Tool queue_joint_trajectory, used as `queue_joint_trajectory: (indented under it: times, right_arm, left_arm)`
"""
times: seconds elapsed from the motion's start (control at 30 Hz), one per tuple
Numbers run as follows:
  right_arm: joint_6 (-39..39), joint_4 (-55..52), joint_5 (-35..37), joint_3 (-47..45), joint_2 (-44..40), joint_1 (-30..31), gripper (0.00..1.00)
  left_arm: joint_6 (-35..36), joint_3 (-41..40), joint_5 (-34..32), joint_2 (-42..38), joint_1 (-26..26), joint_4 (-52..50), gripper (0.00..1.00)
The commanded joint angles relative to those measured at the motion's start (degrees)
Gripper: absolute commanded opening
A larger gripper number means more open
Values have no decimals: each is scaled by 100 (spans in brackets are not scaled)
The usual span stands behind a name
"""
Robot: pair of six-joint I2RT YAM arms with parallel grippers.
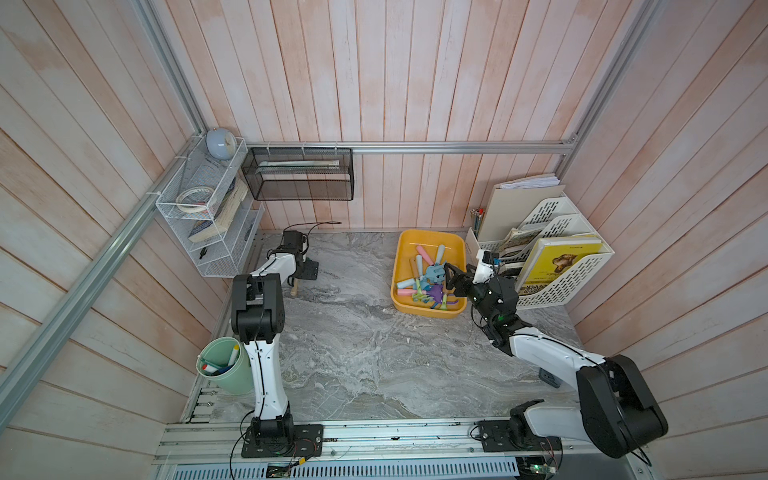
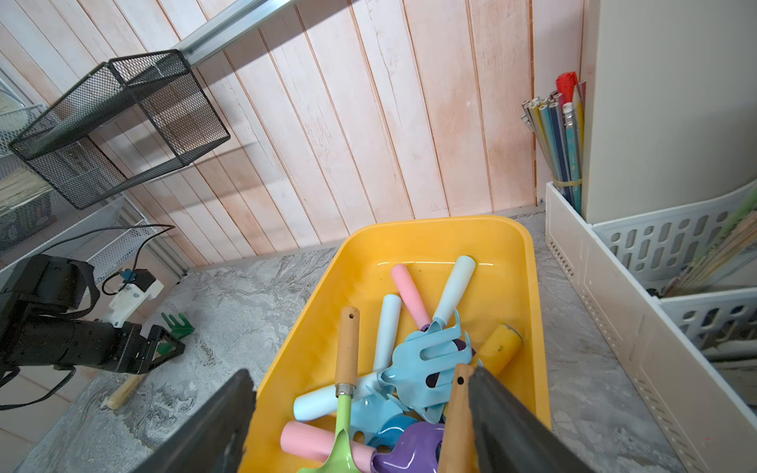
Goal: Take the hand rake out of the storage box
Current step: Move the rake to the center of the board, then pick up the rake from the storage box.
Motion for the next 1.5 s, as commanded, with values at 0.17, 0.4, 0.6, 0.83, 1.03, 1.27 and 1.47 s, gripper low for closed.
queue_joint_trajectory:
  times: [0.17,0.4,0.6,0.83,1.03,1.27,1.47]
  right_arm:
    - [6,-320,-60,267,87,-91,85]
    - [404,-500,123,191,-42,-361,86]
    - [709,-667,293,-73,-374,-597,86]
    - [614,-618,556,-453,-907,-685,86]
    - [650,-582,485,-485,-834,-765,86]
    - [712,-536,335,-470,-706,-810,86]
    - [756,-516,277,-467,-655,-836,86]
  left_arm:
    - [-1644,-294,-611,-1751,-871,62,100]
    - [-2645,68,54,-1723,-2652,937,100]
    - [-2088,2090,765,44,-3510,789,100]
    - [-2283,4428,254,1703,-3667,-946,100]
    - [-3121,3625,289,1567,-3683,-552,94]
    - [-3427,3399,579,1649,-3707,-507,66]
    - [-3346,3423,643,1707,-3768,-508,52]
